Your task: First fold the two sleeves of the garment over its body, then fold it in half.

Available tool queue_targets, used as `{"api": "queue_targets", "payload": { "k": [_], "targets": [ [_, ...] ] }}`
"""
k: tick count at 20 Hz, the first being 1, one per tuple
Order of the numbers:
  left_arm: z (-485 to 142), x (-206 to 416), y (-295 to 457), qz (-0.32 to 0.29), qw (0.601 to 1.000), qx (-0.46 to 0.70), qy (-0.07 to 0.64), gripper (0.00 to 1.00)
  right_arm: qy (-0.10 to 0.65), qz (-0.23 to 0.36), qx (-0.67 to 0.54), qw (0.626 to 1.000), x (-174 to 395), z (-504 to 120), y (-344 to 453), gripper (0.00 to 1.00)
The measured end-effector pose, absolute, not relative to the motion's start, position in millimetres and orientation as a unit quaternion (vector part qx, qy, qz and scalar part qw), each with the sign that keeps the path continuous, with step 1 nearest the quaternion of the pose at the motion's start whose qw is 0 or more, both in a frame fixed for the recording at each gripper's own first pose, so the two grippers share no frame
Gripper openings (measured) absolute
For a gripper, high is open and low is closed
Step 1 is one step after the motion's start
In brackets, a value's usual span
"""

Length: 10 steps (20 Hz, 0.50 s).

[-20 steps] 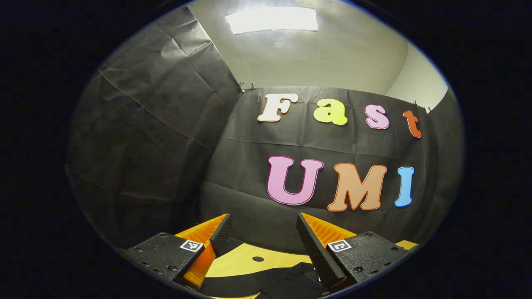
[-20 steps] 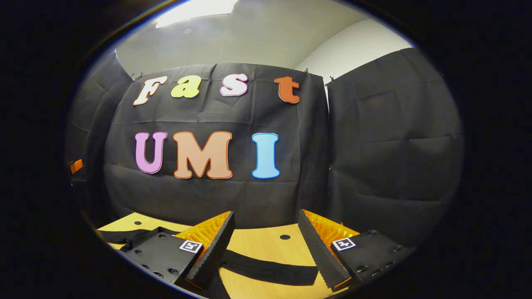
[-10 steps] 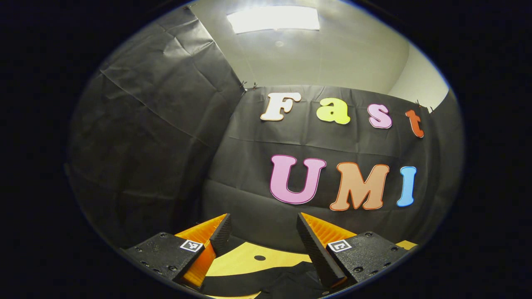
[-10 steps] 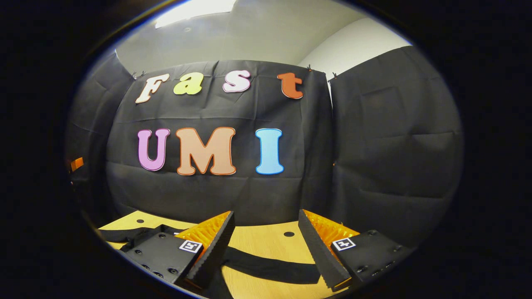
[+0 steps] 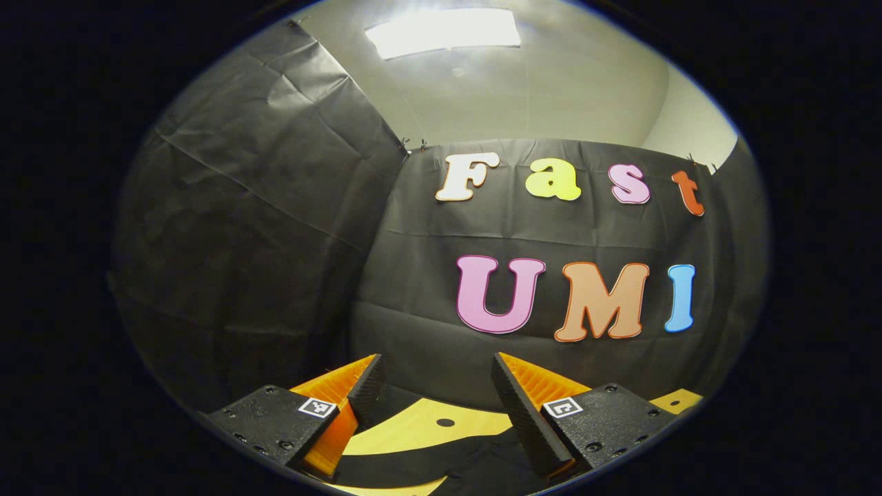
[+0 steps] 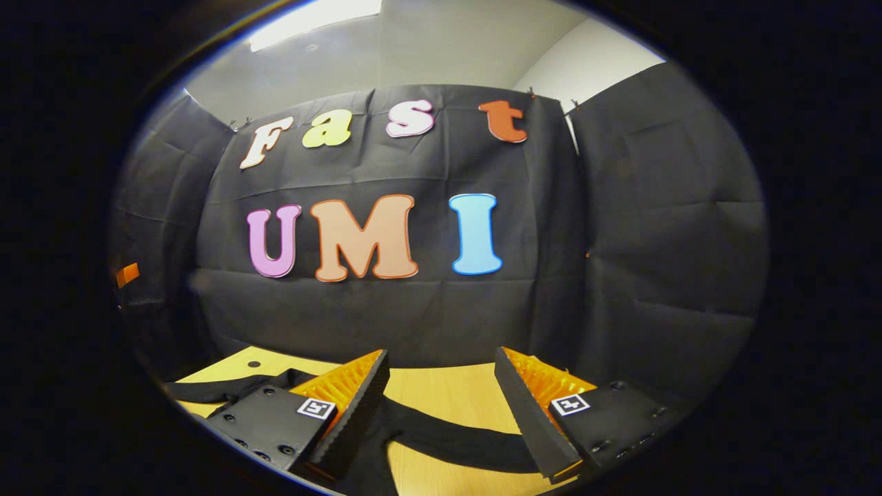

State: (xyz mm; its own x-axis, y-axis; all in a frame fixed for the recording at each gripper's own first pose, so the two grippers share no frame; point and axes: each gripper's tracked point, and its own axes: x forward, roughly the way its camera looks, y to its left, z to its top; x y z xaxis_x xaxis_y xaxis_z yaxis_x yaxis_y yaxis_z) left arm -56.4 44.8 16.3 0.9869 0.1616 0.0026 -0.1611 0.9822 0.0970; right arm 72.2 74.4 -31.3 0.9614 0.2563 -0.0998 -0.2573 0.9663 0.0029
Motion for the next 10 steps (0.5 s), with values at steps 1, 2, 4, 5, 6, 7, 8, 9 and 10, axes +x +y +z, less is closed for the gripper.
{"api": "queue_targets", "payload": {
  "k": [1, 2, 4, 5, 6, 7, 8, 9, 10],
  "targets": [
    [15, -62, 50, 0.089, 0.995, 0.053, 0.006, 0.93, 0.051, 0.133, -0.006, 0.990, 75, -30, 76, 0.97],
    [14, -67, 57, 0.097, 0.994, 0.057, 0.010, 0.93, 0.050, 0.135, -0.005, 0.990, 77, -28, 79, 0.98],
    [17, -76, 69, 0.117, 0.991, 0.062, 0.013, 0.92, 0.048, 0.137, -0.007, 0.989, 82, -28, 81, 0.97],
    [20, -79, 72, 0.124, 0.990, 0.063, 0.013, 0.92, 0.051, 0.141, -0.009, 0.989, 84, -30, 82, 0.97],
    [23, -83, 73, 0.129, 0.989, 0.064, 0.011, 0.92, 0.054, 0.145, -0.013, 0.988, 87, -30, 84, 0.97],
    [27, -88, 73, 0.132, 0.989, 0.067, 0.006, 0.92, 0.058, 0.151, -0.016, 0.987, 90, -30, 87, 0.97],
    [32, -94, 74, 0.135, 0.988, 0.069, 0.000, 0.92, 0.061, 0.158, -0.017, 0.985, 92, -29, 89, 0.97],
    [34, -99, 74, 0.137, 0.988, 0.069, -0.003, 0.92, 0.060, 0.162, -0.015, 0.985, 93, -26, 92, 0.97],
    [33, -102, 75, 0.138, 0.988, 0.067, -0.003, 0.93, 0.052, 0.162, -0.012, 0.985, 95, -21, 94, 0.98]
  ]
}}
